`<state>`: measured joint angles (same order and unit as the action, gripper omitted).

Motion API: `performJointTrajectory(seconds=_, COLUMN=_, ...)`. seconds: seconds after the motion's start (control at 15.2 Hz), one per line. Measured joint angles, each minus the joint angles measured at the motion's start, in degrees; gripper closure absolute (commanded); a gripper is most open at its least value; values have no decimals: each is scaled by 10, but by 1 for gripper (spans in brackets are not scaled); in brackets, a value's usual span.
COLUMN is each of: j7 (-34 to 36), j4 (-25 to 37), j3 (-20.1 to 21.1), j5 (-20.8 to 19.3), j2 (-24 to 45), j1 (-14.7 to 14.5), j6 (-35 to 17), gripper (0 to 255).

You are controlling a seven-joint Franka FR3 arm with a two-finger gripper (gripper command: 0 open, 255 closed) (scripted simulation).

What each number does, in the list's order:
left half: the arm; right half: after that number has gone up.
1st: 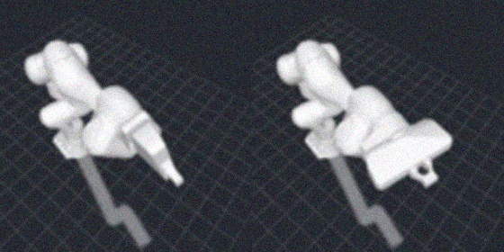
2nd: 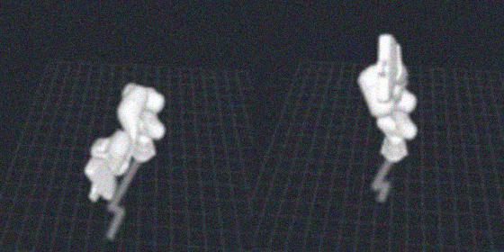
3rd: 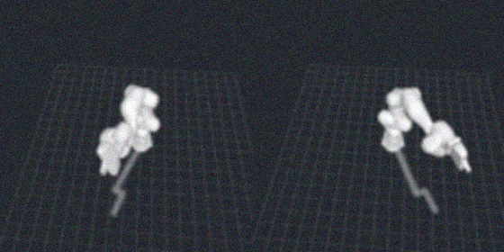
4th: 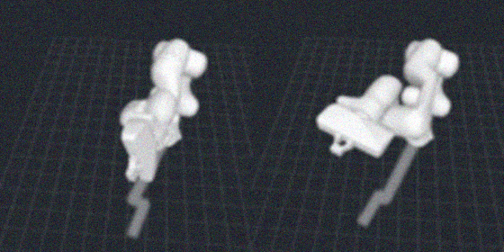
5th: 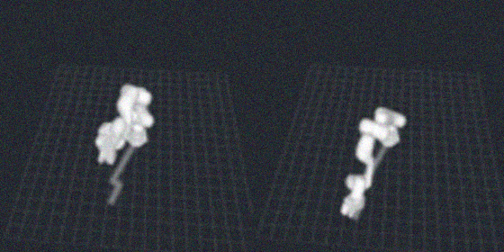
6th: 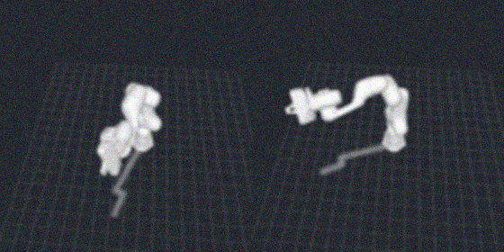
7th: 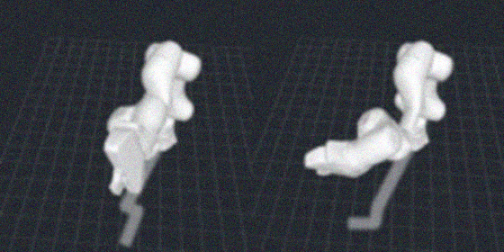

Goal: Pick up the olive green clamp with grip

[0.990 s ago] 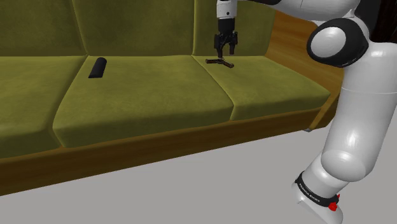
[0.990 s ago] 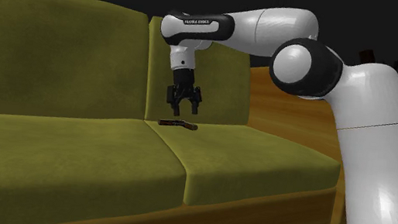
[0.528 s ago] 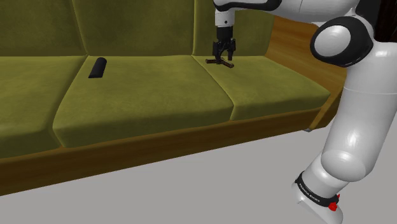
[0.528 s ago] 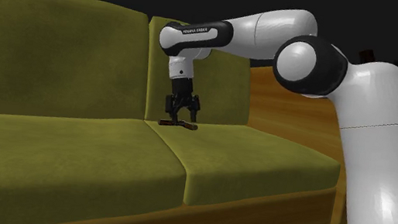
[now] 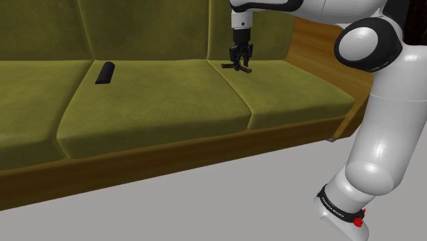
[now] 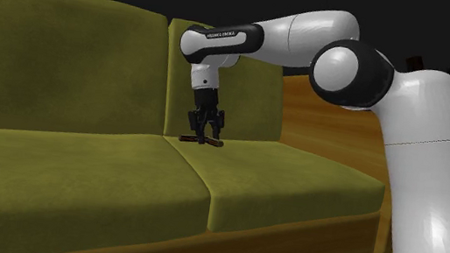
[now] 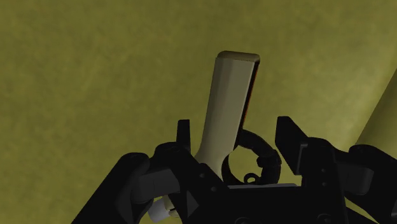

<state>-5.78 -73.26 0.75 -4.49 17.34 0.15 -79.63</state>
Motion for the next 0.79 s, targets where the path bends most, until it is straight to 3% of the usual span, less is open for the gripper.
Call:
performJointTrajectory(seconds=0.2, j7=0, j4=4, j3=0, j5=0, j2=1, j1=0, j6=3, gripper=255)
performJointTrajectory(seconds=0.79, j7=-6, j4=120, j3=0, j5=-2, j2=35, j1=-2, j6=86, gripper=255)
